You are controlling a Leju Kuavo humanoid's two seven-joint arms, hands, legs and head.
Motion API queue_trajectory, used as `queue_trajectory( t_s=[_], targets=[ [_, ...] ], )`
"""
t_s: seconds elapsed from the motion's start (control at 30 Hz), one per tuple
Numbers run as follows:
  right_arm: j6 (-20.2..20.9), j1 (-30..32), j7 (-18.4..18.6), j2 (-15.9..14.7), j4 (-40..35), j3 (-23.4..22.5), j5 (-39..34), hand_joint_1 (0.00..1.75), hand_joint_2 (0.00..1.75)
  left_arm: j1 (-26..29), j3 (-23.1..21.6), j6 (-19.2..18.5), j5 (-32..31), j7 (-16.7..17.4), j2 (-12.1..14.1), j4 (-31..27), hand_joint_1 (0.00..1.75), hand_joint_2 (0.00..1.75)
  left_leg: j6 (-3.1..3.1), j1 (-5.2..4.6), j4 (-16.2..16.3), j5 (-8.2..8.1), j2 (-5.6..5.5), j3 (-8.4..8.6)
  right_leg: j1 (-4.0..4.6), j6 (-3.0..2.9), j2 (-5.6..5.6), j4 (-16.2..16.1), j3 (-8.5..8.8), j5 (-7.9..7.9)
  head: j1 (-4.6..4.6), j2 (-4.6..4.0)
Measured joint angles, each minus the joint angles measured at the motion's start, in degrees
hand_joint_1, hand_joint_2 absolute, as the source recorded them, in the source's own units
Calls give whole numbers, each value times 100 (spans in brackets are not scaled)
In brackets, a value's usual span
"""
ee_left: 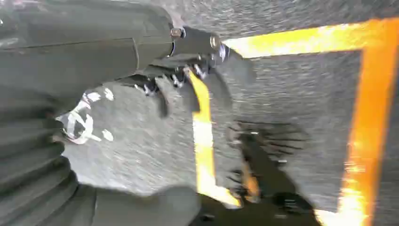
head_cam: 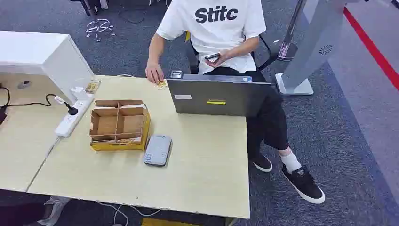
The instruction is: Pass the card to the sensor for recognition and then transmit it.
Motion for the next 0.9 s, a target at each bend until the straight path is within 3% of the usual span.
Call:
queue_trajectory(
  t_s=[0.8,0.83,0.87,0.9],
  targets=[
    [-94,-570,-372,262,754,-1169,-400,0,175,-554,4476,-791,1019,-1803,-404,28,0,175,0,0,0,0,0,-1,0,0,0,0,-1,0,0,0],
    [-118,-587,-382,280,774,-1197,-398,0,0,-579,4664,-819,1071,-1894,-428,30,0,175,0,0,0,0,0,-1,0,0,0,0,-1,0,-2,0],
    [-136,-604,-385,289,800,-1222,-391,0,0,-603,4819,-828,1115,-1980,-452,28,0,175,0,0,0,0,0,0,0,0,0,0,-1,0,0,0],
    [-149,-623,-385,295,824,-1241,-385,0,175,-622,4985,-828,1156,-2092,-472,28,0,175,0,0,0,0,1,0,0,0,0,0,-1,0,-2,0]
  ],
)
